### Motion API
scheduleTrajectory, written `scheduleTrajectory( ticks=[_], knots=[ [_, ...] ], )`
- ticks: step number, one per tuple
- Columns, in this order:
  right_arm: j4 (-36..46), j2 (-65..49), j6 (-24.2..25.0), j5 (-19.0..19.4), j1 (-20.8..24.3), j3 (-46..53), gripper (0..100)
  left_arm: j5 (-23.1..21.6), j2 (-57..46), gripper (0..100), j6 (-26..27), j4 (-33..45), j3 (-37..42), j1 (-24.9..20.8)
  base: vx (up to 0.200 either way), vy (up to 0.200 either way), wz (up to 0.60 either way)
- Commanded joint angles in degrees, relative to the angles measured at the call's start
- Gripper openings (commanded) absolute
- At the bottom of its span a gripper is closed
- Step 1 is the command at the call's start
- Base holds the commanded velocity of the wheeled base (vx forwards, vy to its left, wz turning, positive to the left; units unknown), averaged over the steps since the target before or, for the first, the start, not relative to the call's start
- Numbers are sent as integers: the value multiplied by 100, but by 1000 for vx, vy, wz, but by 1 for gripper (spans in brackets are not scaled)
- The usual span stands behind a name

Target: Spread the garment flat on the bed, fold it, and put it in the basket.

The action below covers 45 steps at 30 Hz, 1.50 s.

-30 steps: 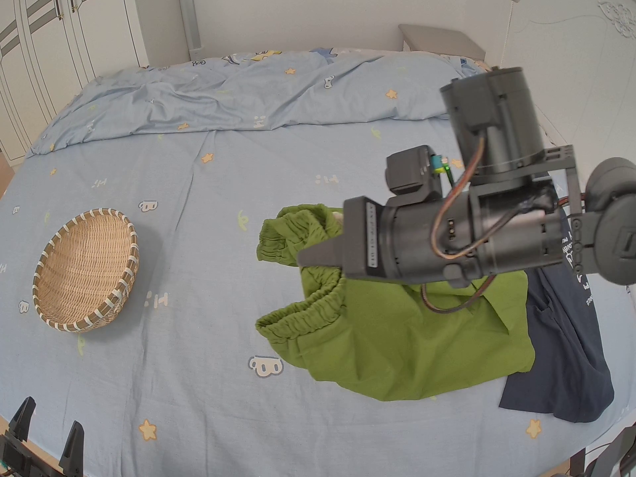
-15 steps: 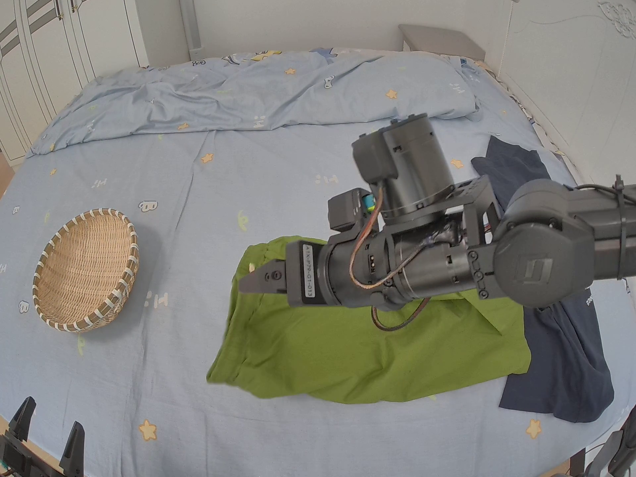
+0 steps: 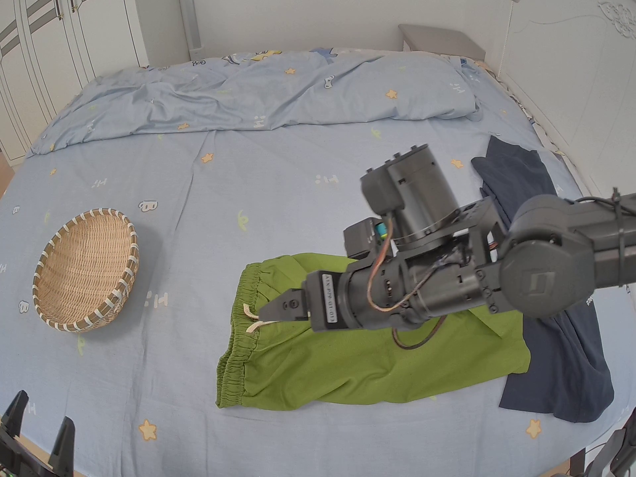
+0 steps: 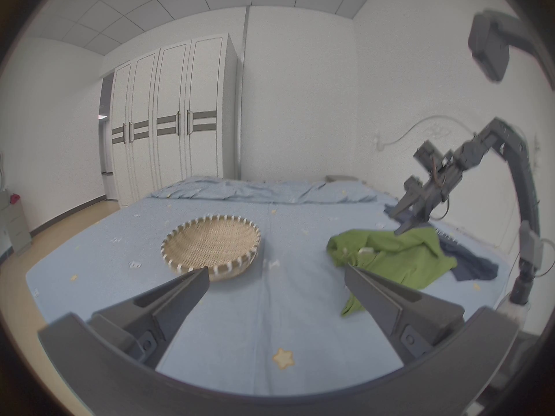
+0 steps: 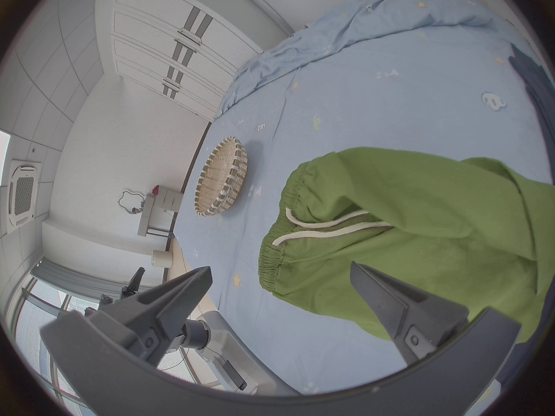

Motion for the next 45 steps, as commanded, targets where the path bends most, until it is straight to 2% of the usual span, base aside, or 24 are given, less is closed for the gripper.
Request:
scheduleTrajectory(
  ticks=[1,5,6,7,8,11,13,14,16,17,18,25,28,35,37,40,45],
  knots=[
    [-30,-2088,-17,88,-618,1106,100,-1122,1626,100,-567,386,-1974,-174,0,0,0],
    [-91,-3090,-17,88,-1031,1809,100,-2273,2769,100,-567,333,-2045,-271,0,0,0],
    [-91,-3090,-17,88,-1031,1809,100,-2273,2769,100,-567,333,-2045,-271,0,0,0],
    [-126,-3415,-17,88,-1304,2126,100,-2783,3314,100,-558,236,-1983,-359,0,0,0],
    [-161,-3582,-17,88,-1462,2337,100,-3056,3648,100,-558,140,-1939,-420,0,0,0],
    [-311,-3872,-96,96,-1937,2776,100,-3407,4790,100,-496,-203,-1790,-649,0,0,0],
    [-364,-4031,-289,105,-2218,3057,100,-3398,5581,100,-259,-607,-1632,-754,0,0,0],
    [-364,-4039,-315,96,-2227,3075,100,-3398,5643,100,-233,-643,-1614,-754,0,0,0],
    [-372,-4171,-623,114,-2508,3330,100,-3398,6742,100,427,-1390,-1315,-754,0,0,0],
    [-372,-4171,-623,114,-2508,3330,100,-3398,6742,100,427,-1390,-1315,-754,0,0,0],
    [-372,-4206,-720,114,-2596,3506,100,-3407,7471,100,734,-2093,-1069,-825,0,0,0],
    [-636,-4242,-781,131,-2666,3760,100,-3390,8614,100,1051,-4220,-348,-1554,0,0,0],
    [-715,-4206,-772,131,-2701,3787,100,-3328,9027,100,1077,-4642,-32,-1765,0,0,0],
    [-741,-4198,-772,140,-2763,3813,100,-3267,10161,100,1077,-5600,144,-1871,0,0,0],
    [-741,-4198,-772,140,-2772,3813,100,-3231,10415,100,1059,-5969,214,-2002,0,0,0],
    [-741,-4215,-781,140,-2772,3813,100,-3064,10873,100,1042,-6927,399,-2046,0,0,0],
    [-750,-4206,-772,140,-2772,3813,100,-2871,11119,100,998,-7340,399,-2029,0,0,0]
  ],
)
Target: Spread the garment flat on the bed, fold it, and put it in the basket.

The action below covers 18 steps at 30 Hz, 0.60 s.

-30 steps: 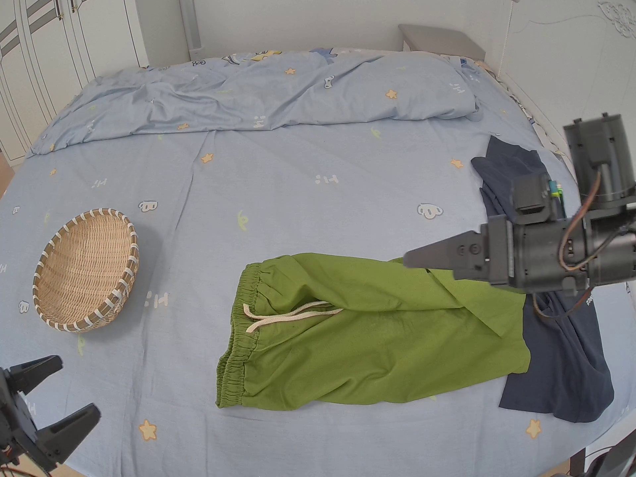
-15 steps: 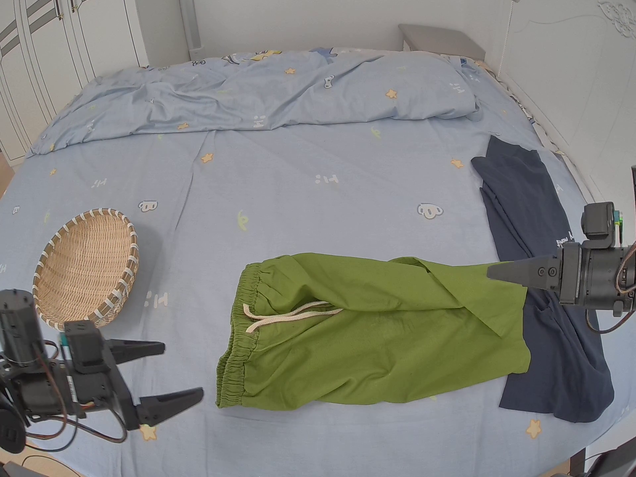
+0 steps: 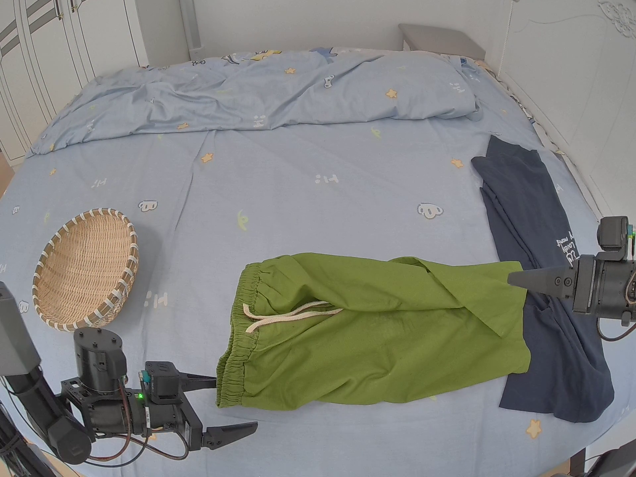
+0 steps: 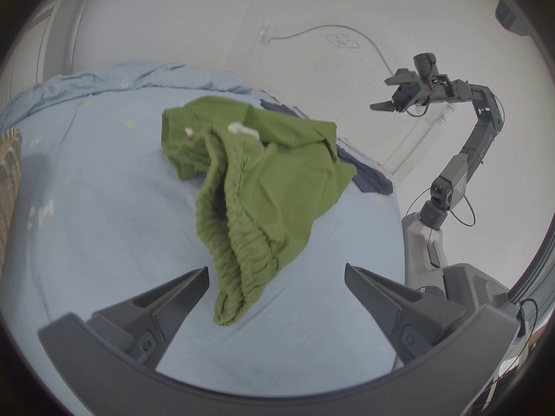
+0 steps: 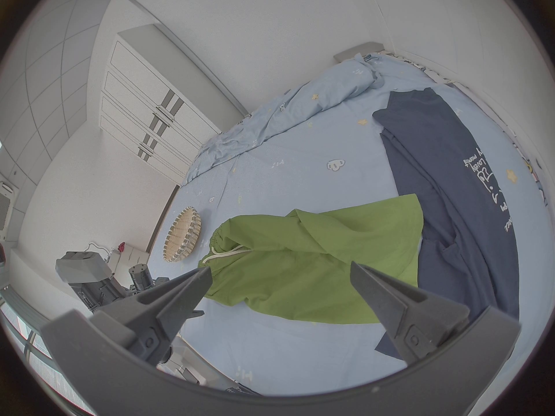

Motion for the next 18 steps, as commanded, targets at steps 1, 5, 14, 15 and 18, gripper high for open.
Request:
scheduleTrajectory(
  ticks=[1,5,14,15,18],
  knots=[
    [-22,-47,-8,1,-42,48,100,133,756,100,-11,-210,182,-118,0,0,0],
    [-58,-38,9,1,-42,48,100,133,704,100,-73,-237,182,-126,0,0,0],
    [-137,-47,27,1,-42,74,100,133,774,0,-82,-465,182,-109,0,0,0],
    [-137,-47,18,1,-42,74,100,141,791,0,-91,-536,173,-91,0,0,0],
    [-137,-56,18,1,-42,74,100,141,871,0,-91,-580,173,-74,0,0,0]
  ],
)
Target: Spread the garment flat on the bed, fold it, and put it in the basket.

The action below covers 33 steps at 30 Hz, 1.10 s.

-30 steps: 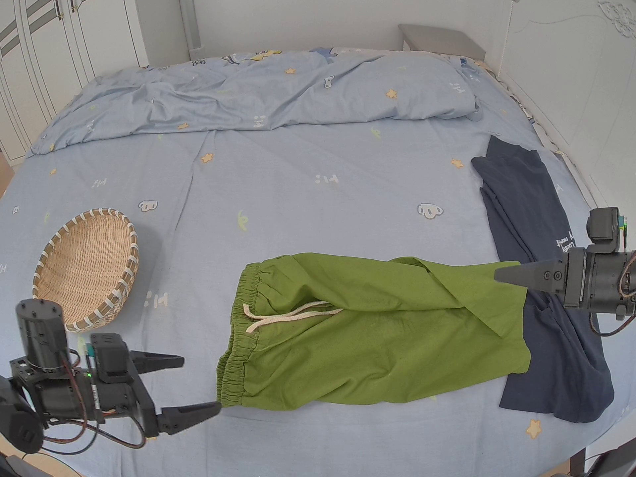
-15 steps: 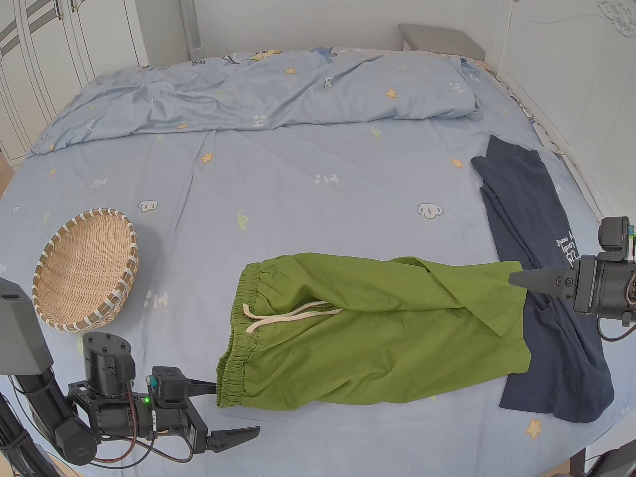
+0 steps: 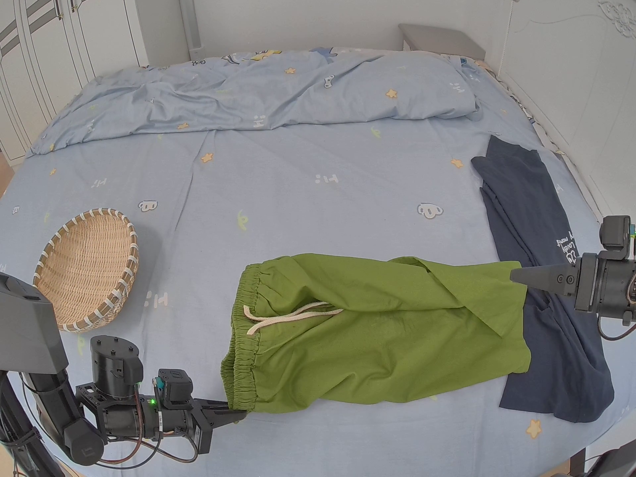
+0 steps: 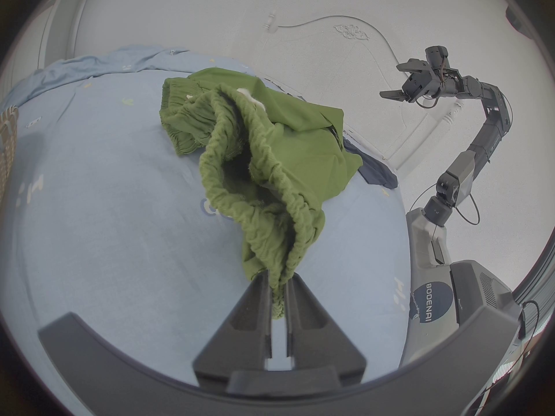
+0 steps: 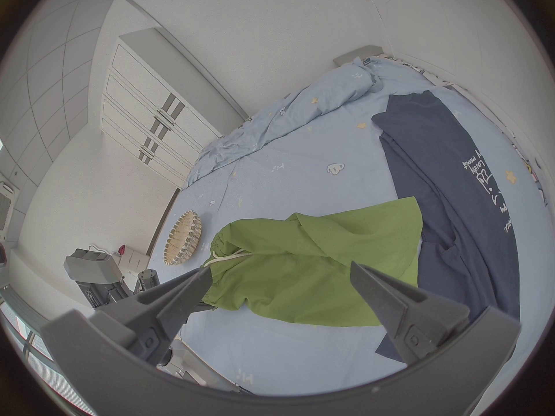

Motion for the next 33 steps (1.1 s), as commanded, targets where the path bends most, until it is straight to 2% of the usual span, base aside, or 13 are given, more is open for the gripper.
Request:
scheduleTrajectory(
  ticks=[1,4,8,10,11,14,15,17,18,19,22,27,33],
  knots=[
    [2,-12,-1,1,2,2,100,1,97,0,0,-56,92,29,0,0,0],
    [2,-21,-1,1,2,2,100,1,44,0,-202,-162,84,29,0,0,0],
    [20,5,-1,19,2,11,100,19,-580,0,-1732,-91,5,64,0,0,0],
    [29,5,-1,28,2,2,100,19,-729,0,-1978,-21,-39,135,0,0,0],
    [46,-3,-1,133,2,11,100,10,-1002,0,-2365,339,-250,425,0,0,0],
    [81,-21,-1,406,-7,11,100,1,-1424,0,-2663,1148,-655,794,0,0,0],
    [116,-30,8,555,-16,46,100,-69,-1819,0,-2883,2018,-1024,1136,0,0,0],
    [160,-21,-19,625,-60,125,100,-218,-2241,0,-3041,3266,-1595,1488,0,0,0],
    [160,-12,-19,625,-60,134,100,-262,-2302,0,-3059,3468,-1683,1532,0,0,0],
    [169,14,-28,625,-77,222,100,-605,-2672,0,-3103,4646,-2193,1769,0,0,0],
    [178,58,-54,634,-200,389,100,-1343,-3014,0,-3103,6140,-2922,2094,0,0,0],
    [169,102,-283,669,-534,696,100,-1607,-2918,0,-3094,6641,-3476,2490,0,0,0],
    [169,313,-388,1100,-877,986,100,-1625,-2408,0,-3068,6676,-3625,2798,0,0,0]
  ],
)
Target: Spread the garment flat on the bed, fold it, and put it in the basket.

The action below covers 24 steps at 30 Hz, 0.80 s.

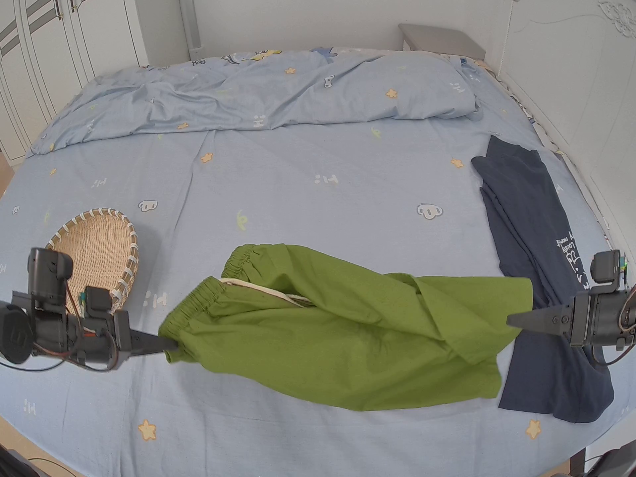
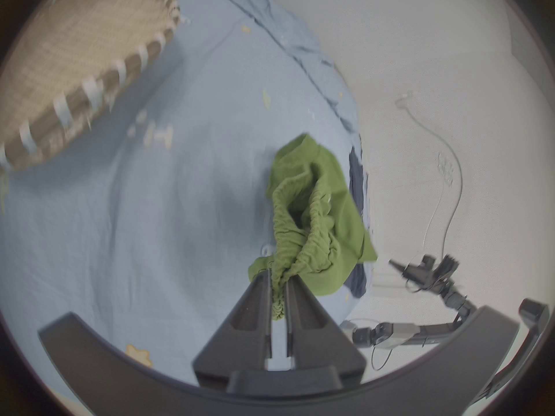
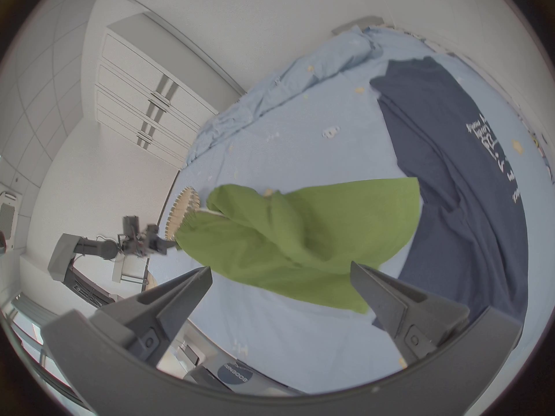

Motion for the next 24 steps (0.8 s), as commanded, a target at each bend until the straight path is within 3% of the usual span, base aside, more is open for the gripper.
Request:
scheduleTrajectory(
  ticks=[1,10,16,21,24],
  knots=[
    [19,276,-133,260,-429,417,100,-237,-77,0,-65,205,-592,533,0,0,0],
    [-42,662,-634,629,-798,1235,100,-237,-77,0,-47,223,-540,445,0,0,0],
    [-42,838,-1118,664,-772,1525,100,-246,-261,0,-47,241,-513,436,0,0,0],
    [-104,1269,-1162,743,-746,1577,100,-237,-261,0,-47,241,-513,436,0,0,0],
    [-394,1603,-1162,1192,-781,1586,100,-237,-261,0,-56,241,-513,445,0,0,0]
  ],
)
